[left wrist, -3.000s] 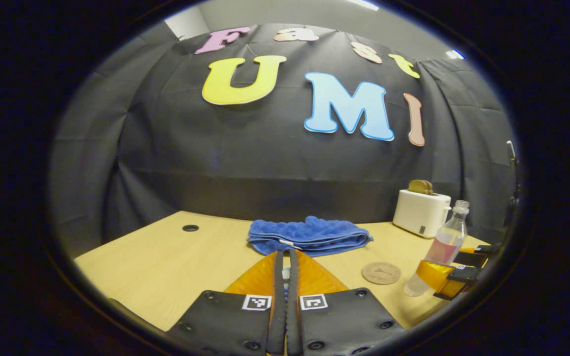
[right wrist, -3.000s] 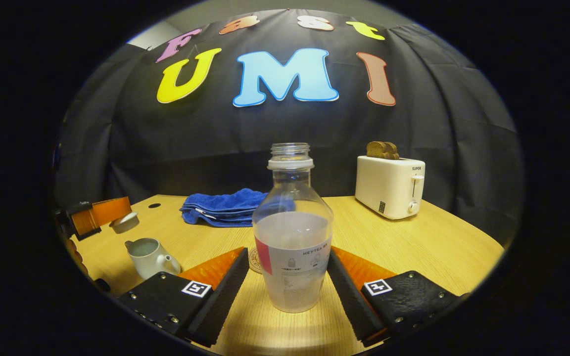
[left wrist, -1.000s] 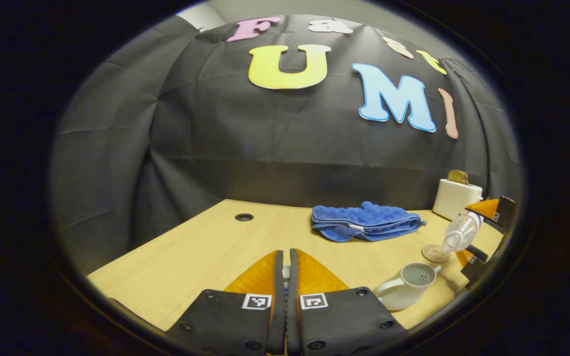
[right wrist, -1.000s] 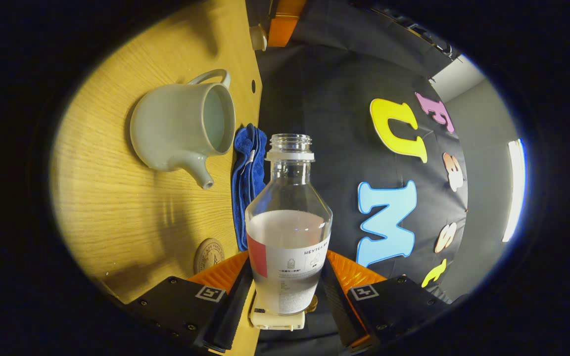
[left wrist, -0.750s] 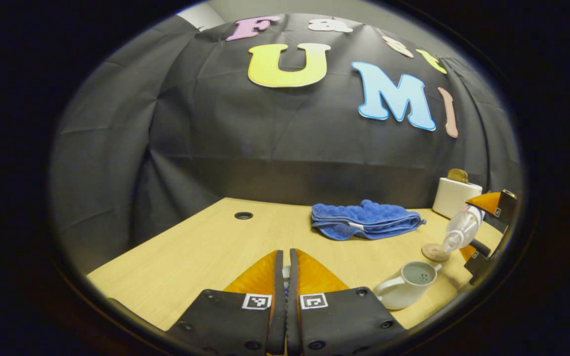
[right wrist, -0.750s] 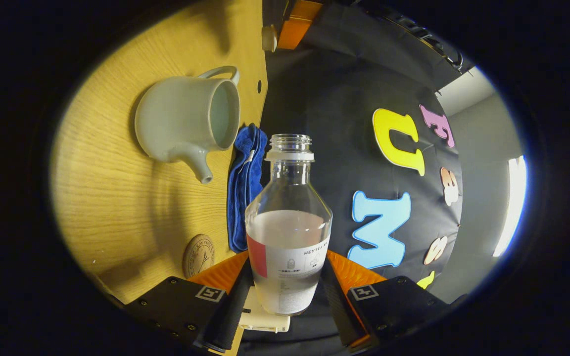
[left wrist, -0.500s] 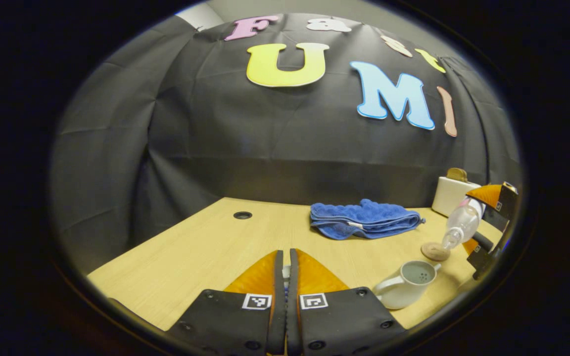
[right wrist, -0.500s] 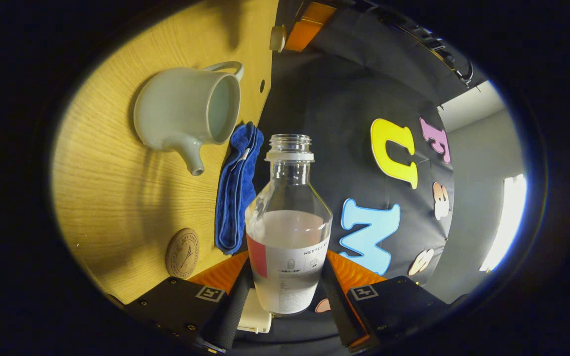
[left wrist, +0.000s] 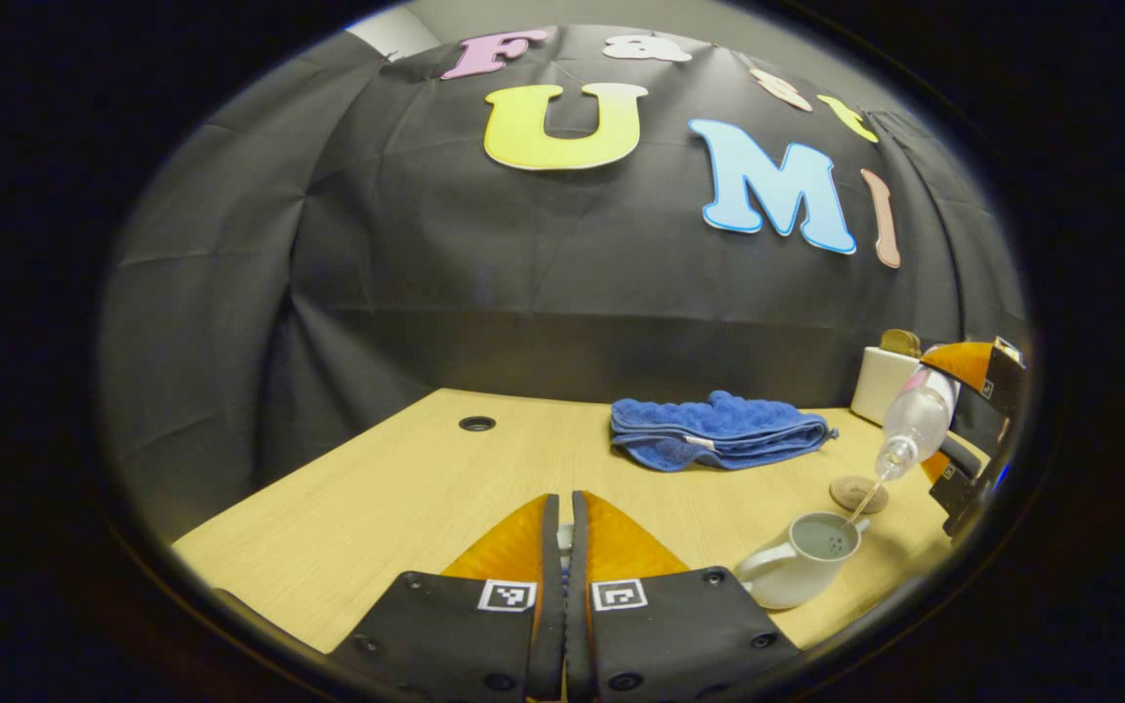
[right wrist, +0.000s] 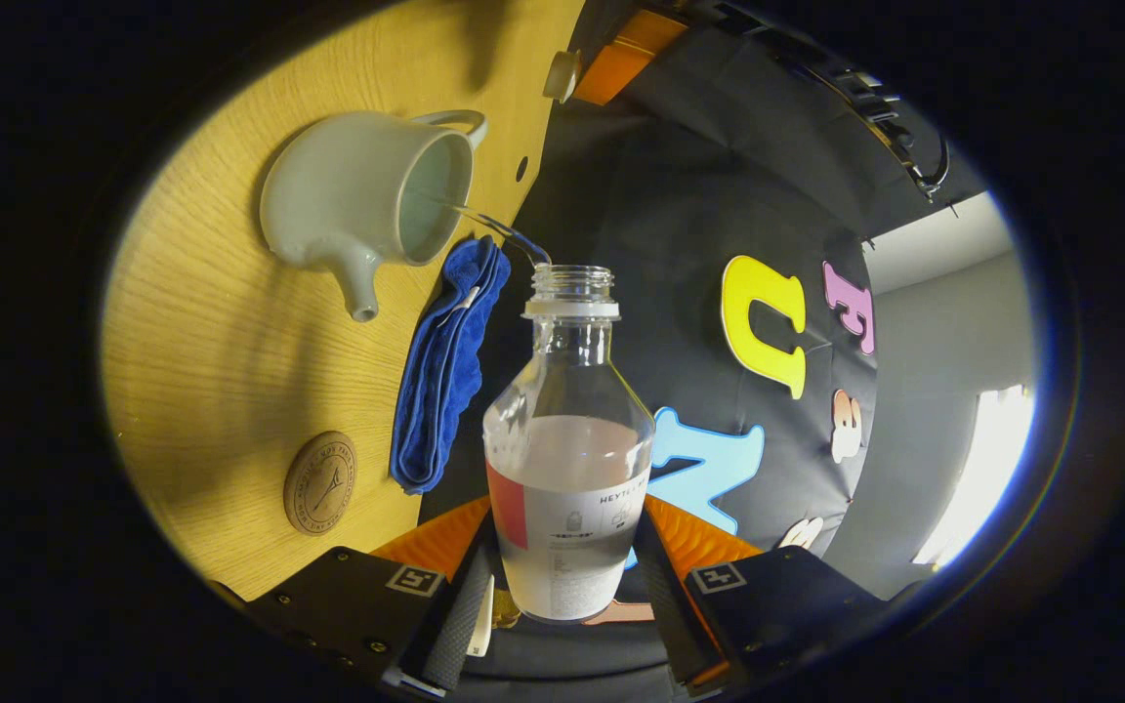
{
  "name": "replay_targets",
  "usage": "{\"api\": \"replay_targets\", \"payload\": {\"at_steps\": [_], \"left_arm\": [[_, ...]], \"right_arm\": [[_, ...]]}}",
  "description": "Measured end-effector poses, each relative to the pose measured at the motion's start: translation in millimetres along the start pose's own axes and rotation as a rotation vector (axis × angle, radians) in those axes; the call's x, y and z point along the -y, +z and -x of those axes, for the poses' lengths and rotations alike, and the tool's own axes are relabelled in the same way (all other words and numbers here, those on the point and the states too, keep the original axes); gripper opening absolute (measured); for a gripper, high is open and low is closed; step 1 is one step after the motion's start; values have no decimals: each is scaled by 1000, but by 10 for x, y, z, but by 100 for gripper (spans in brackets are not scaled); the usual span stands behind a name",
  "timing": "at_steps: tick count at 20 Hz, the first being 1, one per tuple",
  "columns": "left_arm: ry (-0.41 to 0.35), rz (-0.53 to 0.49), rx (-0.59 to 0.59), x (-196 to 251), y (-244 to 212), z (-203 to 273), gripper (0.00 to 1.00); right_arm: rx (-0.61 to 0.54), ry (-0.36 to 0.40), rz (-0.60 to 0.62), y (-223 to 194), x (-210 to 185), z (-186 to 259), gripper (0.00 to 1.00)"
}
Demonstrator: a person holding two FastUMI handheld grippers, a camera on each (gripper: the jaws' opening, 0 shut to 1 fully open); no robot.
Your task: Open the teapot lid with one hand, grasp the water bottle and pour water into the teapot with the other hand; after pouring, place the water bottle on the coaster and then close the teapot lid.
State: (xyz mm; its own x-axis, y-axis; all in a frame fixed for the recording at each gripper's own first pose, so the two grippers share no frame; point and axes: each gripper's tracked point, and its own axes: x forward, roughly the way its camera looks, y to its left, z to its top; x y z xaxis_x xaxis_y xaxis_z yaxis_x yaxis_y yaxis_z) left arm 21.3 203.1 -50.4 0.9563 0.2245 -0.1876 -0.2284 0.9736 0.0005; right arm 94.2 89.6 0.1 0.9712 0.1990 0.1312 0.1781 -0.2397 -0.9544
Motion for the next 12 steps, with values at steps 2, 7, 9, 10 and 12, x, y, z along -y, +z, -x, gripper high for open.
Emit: {"api": "replay_targets", "payload": {"at_steps": [2, 7, 9, 10, 12], "left_arm": [[-2, -1, -2, 4, 2, 2, 7], [-5, -4, -5, 7, -7, 2, 7], [-6, -4, -7, 11, -20, -2, 7], [-6, -5, -8, 13, -14, -4, 7], [-7, -5, -9, 15, -21, -10, 7]], "right_arm": [[-1, -15, 14, -2, 32, -1, 76], [2, -50, 37, -26, 87, 18, 76], [4, -62, 50, -31, 112, 5, 76], [4, -62, 50, -40, 103, 2, 76], [4, -66, 53, -53, 112, 3, 76]]}}
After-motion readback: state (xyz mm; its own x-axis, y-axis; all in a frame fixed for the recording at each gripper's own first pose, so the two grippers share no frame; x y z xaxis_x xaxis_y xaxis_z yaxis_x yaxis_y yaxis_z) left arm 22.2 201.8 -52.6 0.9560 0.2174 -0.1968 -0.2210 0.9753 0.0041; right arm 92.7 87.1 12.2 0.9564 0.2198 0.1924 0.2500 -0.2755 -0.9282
